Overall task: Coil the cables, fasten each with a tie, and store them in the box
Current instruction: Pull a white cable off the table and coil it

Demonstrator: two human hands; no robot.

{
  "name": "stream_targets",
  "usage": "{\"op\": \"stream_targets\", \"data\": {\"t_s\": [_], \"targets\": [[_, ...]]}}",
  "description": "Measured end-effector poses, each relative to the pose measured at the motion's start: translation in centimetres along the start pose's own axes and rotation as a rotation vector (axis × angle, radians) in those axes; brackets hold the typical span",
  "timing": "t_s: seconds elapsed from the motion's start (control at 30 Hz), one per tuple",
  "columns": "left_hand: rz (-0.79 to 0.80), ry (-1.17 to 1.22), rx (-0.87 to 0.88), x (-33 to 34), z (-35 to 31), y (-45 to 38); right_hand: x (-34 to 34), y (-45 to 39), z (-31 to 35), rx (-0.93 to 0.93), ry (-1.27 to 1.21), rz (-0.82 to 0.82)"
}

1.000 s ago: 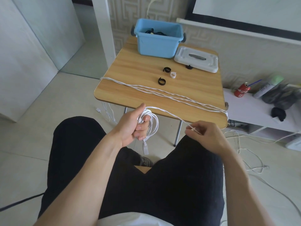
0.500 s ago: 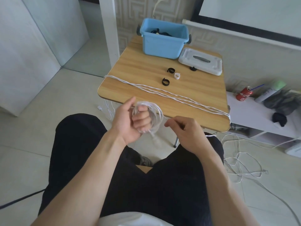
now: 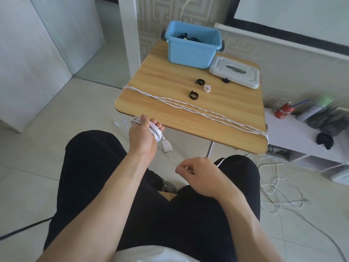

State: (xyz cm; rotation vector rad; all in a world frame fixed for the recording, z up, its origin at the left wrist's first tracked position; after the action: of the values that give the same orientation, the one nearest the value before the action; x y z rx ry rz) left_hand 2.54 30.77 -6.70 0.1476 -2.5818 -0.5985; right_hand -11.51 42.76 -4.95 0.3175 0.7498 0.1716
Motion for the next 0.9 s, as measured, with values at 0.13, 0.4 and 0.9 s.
{"op": "stream_targets", "data": {"t_s": [0.13,0.4,0.9], "targets": [[-0.04,-0.294,0.176,0.4,0.3,0.4,0.1,0.3,1.2,-0.042,0.026,0.036],[0.718,-1.281,0.257,1.7,0.3,3.2,-3.2,0.5,1.7,-0.144,-0.094,-0.265],[0.902,-0.169,-0.43,1.7,-0.6,3.3,-4.9,-1.0,-2.2,-0.041,-0.386,-0.473]]}}
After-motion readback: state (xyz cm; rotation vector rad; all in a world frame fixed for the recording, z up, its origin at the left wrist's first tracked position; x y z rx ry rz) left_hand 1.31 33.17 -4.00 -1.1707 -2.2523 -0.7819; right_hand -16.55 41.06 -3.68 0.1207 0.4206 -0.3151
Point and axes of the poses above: each hand's wrist, its own y-axis away from the middle knuckle, its own x-axis out of the palm, z = x × y, the point moved 3 cm from there along -y, towards the middle knuckle, and after that the axes turned 8 degrees about -y, right-handed, at the moved point
